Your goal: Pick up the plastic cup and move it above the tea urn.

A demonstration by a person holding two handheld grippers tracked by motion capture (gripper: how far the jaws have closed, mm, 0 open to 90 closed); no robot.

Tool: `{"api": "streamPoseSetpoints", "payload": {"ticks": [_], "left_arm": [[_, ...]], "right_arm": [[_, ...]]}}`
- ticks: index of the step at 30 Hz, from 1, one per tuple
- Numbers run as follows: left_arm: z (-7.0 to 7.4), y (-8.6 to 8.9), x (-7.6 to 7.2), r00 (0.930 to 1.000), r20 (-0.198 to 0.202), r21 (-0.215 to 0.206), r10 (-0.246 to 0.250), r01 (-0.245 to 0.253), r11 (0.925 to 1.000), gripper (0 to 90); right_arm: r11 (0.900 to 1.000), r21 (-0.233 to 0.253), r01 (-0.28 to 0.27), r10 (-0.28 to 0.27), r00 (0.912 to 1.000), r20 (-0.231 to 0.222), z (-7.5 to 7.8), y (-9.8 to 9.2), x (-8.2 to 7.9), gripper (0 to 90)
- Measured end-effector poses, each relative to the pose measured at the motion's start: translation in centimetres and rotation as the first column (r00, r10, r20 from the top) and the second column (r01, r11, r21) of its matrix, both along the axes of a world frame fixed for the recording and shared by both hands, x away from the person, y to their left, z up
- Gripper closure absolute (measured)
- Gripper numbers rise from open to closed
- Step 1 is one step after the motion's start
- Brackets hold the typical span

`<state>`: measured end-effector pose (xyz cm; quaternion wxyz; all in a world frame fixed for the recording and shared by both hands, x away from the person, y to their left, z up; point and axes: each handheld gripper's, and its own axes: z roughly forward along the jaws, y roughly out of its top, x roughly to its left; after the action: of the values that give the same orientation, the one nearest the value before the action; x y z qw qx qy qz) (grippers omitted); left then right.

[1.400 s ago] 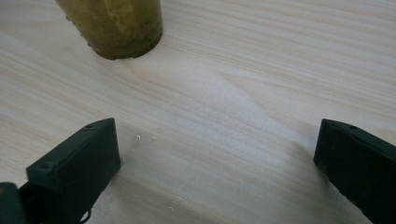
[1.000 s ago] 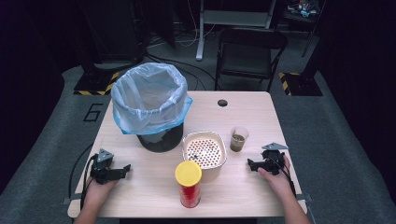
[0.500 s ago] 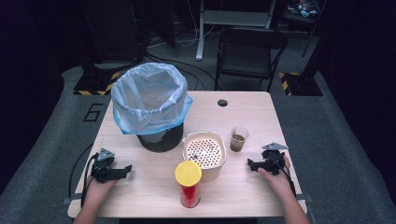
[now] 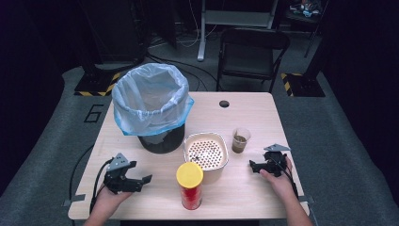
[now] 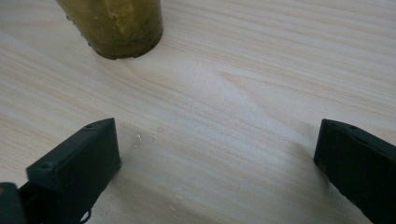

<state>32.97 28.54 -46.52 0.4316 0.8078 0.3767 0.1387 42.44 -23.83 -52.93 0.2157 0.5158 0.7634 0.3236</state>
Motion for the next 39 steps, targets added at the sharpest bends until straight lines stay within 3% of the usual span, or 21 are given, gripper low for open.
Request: {"api": "streamPoseSetpoints", "payload": {"ticks": [9,11,14,18,30,35,39], "left_arm": [[0.4,-3.6,-3.0,0.9941,0.003,-0.039,-0.109,0.109,0.9933,11.2],[0.6,-4.8,-3.9,0.9900,0.030,-0.039,-0.138,0.139,0.9896,11.1],[0.8,-5.5,-4.4,0.9894,0.038,-0.054,-0.140,0.142,0.9884,11.1],[1.0,-7.2,-5.2,0.9809,0.038,-0.070,-0.190,0.193,0.9788,11.1],[0.4,-9.9,-5.1,0.9749,0.045,-0.050,-0.218,0.220,0.9741,11.2],[-0.1,-11.0,-4.6,0.9682,0.027,-0.042,-0.249,0.250,0.9674,11.2],[-0.6,-11.6,-4.6,0.9729,0.041,-0.036,-0.228,0.229,0.9728,11.3]], "right_arm": [[1.000,0.001,-0.001,0.001,1.0000,0.000,0.0,0.0,0.0,0.0],[1.000,-0.004,-0.004,0.004,1.0000,-0.001,0.0,0.0,0.0,0.0],[1.000,-0.001,0.000,0.000,1.0000,-0.001,0.0,0.0,0.0,0.0],[1.000,0.000,-0.001,0.001,1.0000,-0.001,0.0,0.0,0.0,0.0],[1.000,0.001,-0.003,0.003,1.0000,-0.001,0.0,0.0,0.0,0.0],[1.000,-0.004,-0.006,0.006,1.0000,0.000,0.0,-0.1,0.0,0.0],[1.000,0.003,-0.001,0.001,1.0000,-0.001,0.0,0.0,0.0,0.0]]}}
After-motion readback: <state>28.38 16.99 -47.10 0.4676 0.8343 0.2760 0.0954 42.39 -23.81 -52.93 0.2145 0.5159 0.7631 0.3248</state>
